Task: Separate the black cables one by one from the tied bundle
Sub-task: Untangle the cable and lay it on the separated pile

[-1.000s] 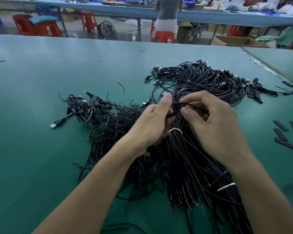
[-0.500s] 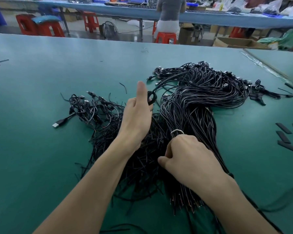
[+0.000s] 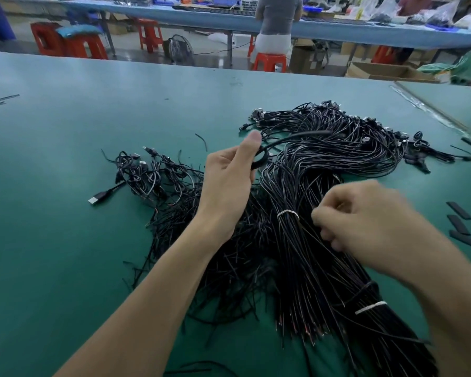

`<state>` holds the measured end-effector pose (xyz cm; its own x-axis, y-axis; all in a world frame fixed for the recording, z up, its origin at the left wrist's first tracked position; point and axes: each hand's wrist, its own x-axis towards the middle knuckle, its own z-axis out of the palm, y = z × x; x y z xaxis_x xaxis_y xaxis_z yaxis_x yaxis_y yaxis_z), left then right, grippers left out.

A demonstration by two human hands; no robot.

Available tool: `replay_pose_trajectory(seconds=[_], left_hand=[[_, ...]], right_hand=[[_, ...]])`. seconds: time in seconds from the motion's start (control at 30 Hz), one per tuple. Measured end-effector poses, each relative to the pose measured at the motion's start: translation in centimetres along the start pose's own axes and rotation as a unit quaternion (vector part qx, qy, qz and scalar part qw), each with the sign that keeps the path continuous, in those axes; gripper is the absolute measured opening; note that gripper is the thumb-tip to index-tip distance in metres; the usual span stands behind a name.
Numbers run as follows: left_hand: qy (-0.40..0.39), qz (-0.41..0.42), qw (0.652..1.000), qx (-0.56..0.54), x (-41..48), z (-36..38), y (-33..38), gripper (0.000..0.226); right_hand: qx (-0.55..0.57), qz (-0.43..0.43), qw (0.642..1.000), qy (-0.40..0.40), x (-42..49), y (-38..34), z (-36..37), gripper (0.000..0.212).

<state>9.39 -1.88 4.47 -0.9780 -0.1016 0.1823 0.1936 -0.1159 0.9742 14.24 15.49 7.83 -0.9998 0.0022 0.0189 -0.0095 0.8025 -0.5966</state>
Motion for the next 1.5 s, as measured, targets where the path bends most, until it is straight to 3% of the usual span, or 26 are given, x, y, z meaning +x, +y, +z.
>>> replay_pose_trajectory(seconds=[0.17, 0.27, 0.43, 0.6, 0.83, 0.93, 1.0, 1.07, 1.17, 1.33, 1.4, 1.5], left_hand=[[-0.11, -0.018, 0.994, 0.0, -0.9, 1.0, 0.2, 0.063], [-0.172, -0.046, 0.984, 0.004, -1.3, 1.5, 0.2, 0.06], [-0.185, -0.069, 0.98, -0.037, -1.4, 1.6, 0.6, 0.051], [-0.176, -0.088, 0.978, -0.071, -1.5, 1.4, 0.8, 0.043], [-0.139, -0.068, 0.985, -0.073, -1.6, 2.0, 1.0, 0.05], [-0.08, -0.069, 0.994, -0.003, -1.4, 2.2, 0.8, 0.065], [-0.064, -0.056, 0.992, 0.093, -1.3, 2.1, 0.4, 0.063], [-0.092, -0.051, 0.986, 0.128, -1.3, 1.9, 0.2, 0.059], [-0.159, -0.106, 0.979, 0.076, -1.5, 1.8, 0.5, 0.063], [-0.264, -0.102, 0.958, 0.052, -2.4, 2.3, 1.2, 0.056], [-0.312, -0.104, 0.943, 0.045, -2.4, 2.1, 1.4, 0.063], [-0.36, -0.09, 0.927, 0.061, -2.1, 1.2, 1.5, 0.045]], right_hand=[[0.165, -0.068, 0.973, 0.145, 1.2, 0.2, 1.9, 0.018], [0.2, -0.111, 0.958, 0.172, 1.4, -0.1, 3.4, 0.013], [0.316, -0.157, 0.916, 0.189, 1.3, -0.6, 3.5, 0.012], [0.272, -0.172, 0.938, 0.131, 0.9, -0.6, 2.7, 0.013], [0.114, -0.231, 0.953, 0.163, 0.0, -1.3, 2.0, 0.019], [0.04, -0.273, 0.95, 0.147, -0.1, -1.3, 2.0, 0.013], [-0.008, -0.294, 0.947, 0.129, 0.0, -1.1, 2.0, 0.006], [-0.051, -0.318, 0.936, 0.138, -0.1, -0.9, 1.9, 0.01], [-0.094, -0.354, 0.914, 0.176, -0.1, -1.0, 1.1, 0.014], [0.03, -0.332, 0.937, 0.108, 0.3, -0.9, 0.1, 0.006], [0.057, -0.316, 0.942, 0.095, 0.3, -0.8, 0.0, 0.008], [0.096, -0.302, 0.946, 0.066, 0.2, -0.5, -0.3, 0.015]])
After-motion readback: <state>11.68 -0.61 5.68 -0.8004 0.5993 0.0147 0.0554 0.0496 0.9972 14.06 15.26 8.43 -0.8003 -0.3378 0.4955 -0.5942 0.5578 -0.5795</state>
